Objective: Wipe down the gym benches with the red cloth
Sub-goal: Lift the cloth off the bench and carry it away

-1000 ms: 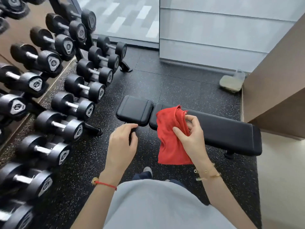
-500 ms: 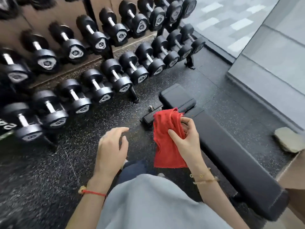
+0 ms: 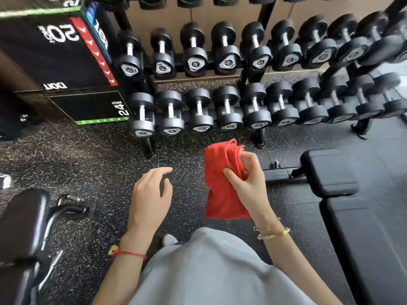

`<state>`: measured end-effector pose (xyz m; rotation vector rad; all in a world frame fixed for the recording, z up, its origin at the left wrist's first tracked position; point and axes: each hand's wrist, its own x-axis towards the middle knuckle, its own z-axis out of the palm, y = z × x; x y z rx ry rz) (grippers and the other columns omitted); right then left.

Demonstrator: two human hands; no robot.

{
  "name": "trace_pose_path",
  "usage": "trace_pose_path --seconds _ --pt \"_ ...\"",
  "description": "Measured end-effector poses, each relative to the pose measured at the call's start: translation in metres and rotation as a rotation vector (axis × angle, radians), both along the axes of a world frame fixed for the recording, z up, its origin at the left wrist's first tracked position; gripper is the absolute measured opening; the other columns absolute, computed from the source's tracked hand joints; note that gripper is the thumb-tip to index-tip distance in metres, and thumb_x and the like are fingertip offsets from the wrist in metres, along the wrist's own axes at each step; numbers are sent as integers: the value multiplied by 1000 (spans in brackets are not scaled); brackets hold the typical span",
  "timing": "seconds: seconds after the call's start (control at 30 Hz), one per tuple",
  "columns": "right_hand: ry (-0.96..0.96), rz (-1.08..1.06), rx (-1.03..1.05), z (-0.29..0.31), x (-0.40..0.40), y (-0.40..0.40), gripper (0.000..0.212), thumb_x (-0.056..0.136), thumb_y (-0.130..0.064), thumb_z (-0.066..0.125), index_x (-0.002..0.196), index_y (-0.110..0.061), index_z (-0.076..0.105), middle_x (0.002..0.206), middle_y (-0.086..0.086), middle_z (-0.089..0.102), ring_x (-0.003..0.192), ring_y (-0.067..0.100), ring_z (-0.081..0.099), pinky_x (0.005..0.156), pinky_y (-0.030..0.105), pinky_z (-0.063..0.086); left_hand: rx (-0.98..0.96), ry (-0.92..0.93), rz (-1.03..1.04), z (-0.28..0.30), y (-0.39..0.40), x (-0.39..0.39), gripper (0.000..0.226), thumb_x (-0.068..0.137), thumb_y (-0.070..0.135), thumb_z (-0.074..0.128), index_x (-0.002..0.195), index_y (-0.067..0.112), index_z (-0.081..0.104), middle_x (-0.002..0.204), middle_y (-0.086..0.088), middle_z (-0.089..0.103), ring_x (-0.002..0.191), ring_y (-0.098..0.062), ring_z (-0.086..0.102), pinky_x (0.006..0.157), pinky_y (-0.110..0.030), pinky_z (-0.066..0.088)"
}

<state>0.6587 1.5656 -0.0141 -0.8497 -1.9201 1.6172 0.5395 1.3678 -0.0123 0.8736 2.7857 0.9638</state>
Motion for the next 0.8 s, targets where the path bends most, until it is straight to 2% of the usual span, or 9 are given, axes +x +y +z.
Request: trace_pose_path --seconds 0.07,0.23,0.33,0.47,0.57,0.63,0.77,0.8 --pt "28 49 -7 -2 -41 -25 33 81 -11 71 102 -26 51 93 -3 71 87 15 70 77 37 57 -3 17 36 2 -29 -31 30 94 10 53 120 17 64 120 3 66 113 -15 60 102 -38 48" --pt "90 141 -62 -3 -133 -86 31 83 -7 70 105 -18 52 93 -4 71 85 11 70 70 25 54 -14 40 133 5 -93 -98 29 93 10 53 120 17 64 119 3 67 112 -14 59 101 -31 45" --pt "82 194 -85 -3 -176 -112 31 83 -9 71 105 -22 52 92 -4 71 85 13 69 72 31 57 -19 52 193 8 -124 -131 29 93 9 53 119 16 65 118 3 67 111 -15 60 101 -33 47" --pt "49 275 -84 -6 -228 -135 32 82 -11 72 104 -25 52 95 -2 71 89 16 69 77 38 57 -30 54 283 7 -154 -173 29 93 10 54 119 17 65 117 4 67 109 -13 60 99 -25 42" --pt "30 322 -63 -11 -269 -140 33 81 -13 72 102 -28 52 95 -2 71 89 18 69 79 42 57 -19 36 344 3 -165 -203 29 93 11 53 119 18 64 117 4 67 109 -14 60 98 -34 49" --pt "19 359 -60 -14 -301 -142 32 81 -14 72 102 -29 53 96 -1 71 90 19 69 78 43 57 -12 25 382 -1 -169 -227 29 94 12 53 119 19 64 118 5 66 109 -14 60 98 -38 49" --pt "18 412 -49 -16 -377 -142 33 80 -14 73 102 -29 53 95 -5 72 89 15 69 73 33 54 -13 36 451 -3 -172 -287 29 93 12 53 119 20 63 117 4 67 108 -15 60 97 -34 47" --pt "19 426 -34 -15 -398 -140 34 80 -14 73 104 -27 53 96 -5 72 89 15 69 74 35 55 -16 44 462 -2 -171 -304 29 93 11 53 119 18 64 117 3 67 108 -16 61 98 -36 47"
